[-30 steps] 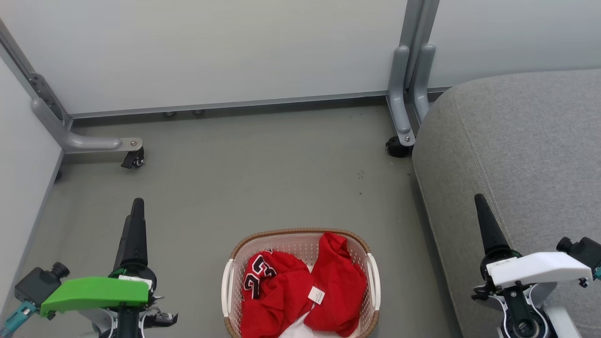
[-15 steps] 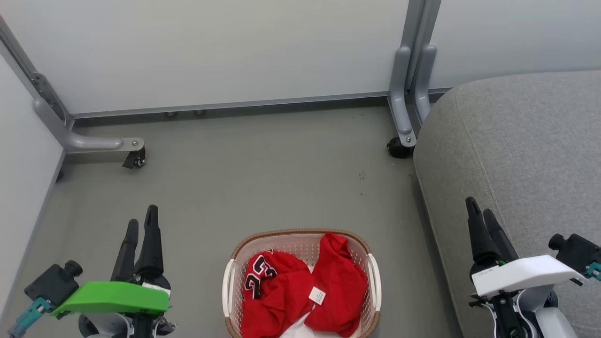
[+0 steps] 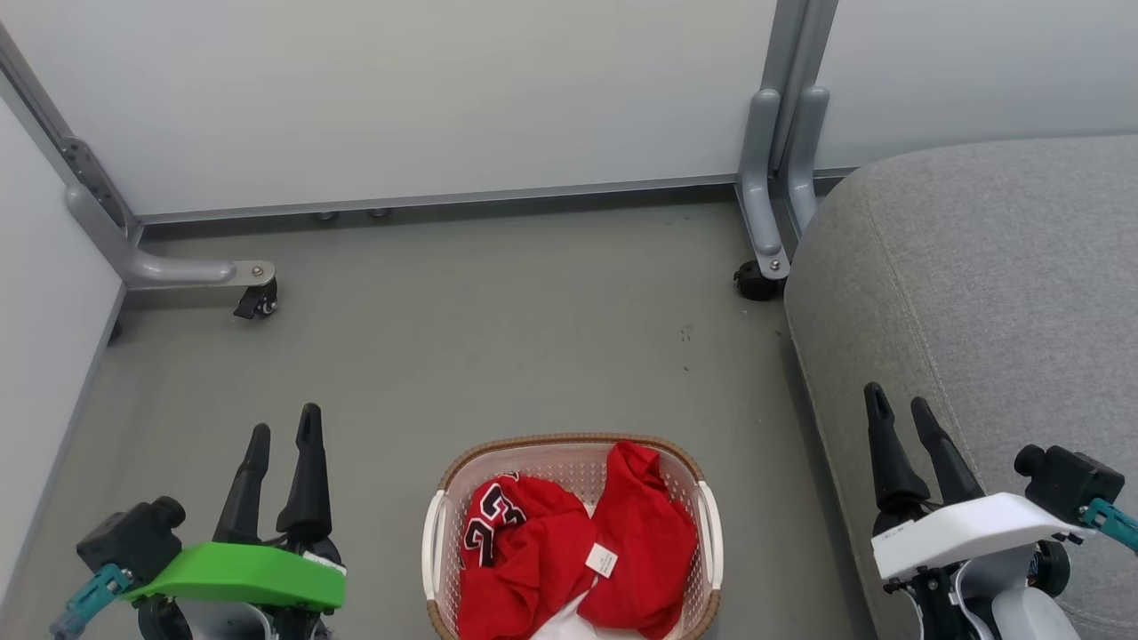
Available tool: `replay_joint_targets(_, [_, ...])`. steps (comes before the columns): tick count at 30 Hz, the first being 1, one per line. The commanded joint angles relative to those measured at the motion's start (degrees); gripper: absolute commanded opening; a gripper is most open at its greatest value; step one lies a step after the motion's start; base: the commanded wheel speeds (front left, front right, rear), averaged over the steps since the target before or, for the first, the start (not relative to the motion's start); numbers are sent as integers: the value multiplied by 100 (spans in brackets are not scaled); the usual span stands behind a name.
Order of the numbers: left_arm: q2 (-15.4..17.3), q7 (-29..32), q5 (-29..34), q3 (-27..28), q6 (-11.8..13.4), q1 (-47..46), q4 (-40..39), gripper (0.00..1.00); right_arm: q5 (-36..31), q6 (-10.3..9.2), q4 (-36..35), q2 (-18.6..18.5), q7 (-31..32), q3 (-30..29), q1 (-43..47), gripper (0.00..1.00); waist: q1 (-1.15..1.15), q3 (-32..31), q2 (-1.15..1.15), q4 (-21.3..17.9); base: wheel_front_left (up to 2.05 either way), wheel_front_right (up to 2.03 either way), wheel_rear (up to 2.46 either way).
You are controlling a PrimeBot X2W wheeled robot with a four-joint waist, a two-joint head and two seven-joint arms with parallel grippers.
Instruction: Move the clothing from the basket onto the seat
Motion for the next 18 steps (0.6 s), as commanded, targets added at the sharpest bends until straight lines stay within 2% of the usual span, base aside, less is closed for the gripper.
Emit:
replay_joint_targets(1, [70,-51,177,-10,-1,40,-36,100,-203,3,-41,-16,-56,15,34,100,0,-1,0,1,0,0,0])
replay_joint_targets(18, [88,-294,1103,-137,-1,116,114,100,-1184,3,-28,61,-199,106,156,100,0,11,0,10,0,0,0])
